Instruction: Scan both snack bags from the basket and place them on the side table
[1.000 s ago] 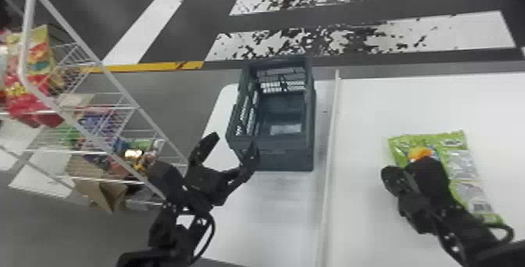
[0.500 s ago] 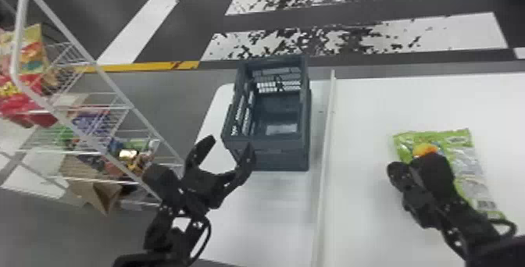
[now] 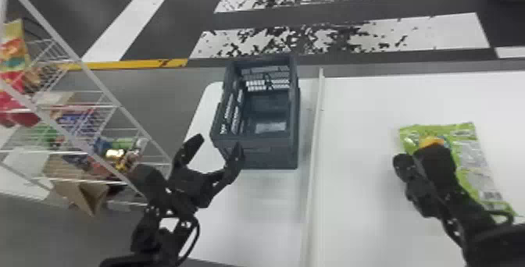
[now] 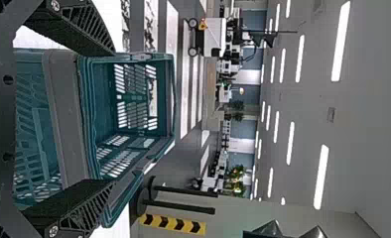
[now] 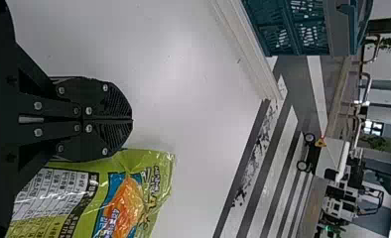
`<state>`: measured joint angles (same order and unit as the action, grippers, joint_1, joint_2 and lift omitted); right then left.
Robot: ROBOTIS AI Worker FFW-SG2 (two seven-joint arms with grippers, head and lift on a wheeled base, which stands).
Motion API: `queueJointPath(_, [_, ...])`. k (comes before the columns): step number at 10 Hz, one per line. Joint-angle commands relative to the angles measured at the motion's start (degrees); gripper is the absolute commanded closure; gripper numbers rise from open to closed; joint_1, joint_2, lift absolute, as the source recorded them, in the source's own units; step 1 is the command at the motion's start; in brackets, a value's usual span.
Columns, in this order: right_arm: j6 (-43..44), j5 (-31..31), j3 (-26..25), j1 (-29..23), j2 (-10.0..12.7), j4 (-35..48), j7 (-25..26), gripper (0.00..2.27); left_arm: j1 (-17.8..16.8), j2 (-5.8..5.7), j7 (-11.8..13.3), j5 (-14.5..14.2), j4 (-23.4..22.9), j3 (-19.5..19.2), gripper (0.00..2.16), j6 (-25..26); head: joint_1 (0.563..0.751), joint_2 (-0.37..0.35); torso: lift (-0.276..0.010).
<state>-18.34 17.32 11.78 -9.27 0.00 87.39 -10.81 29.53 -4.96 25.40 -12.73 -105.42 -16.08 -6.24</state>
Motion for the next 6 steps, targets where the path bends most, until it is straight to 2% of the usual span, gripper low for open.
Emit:
queueJointPath(1, [0.1,-0.4,-0.5,0.7,0.1,-1.0,1.5,2.13,0.0,-0.05,0.0,0.0,0.1,0.0,0.08,-0.1,0.695,0.269,-0.075])
queueJointPath(6, [0.5,-1.0,-1.4,2.2,0.1,-3.2,4.4,2.13,-0.3,-0.67,0.1,0.0,0.3,0.4,0.08,0.0,0.695,0.229,-0.075])
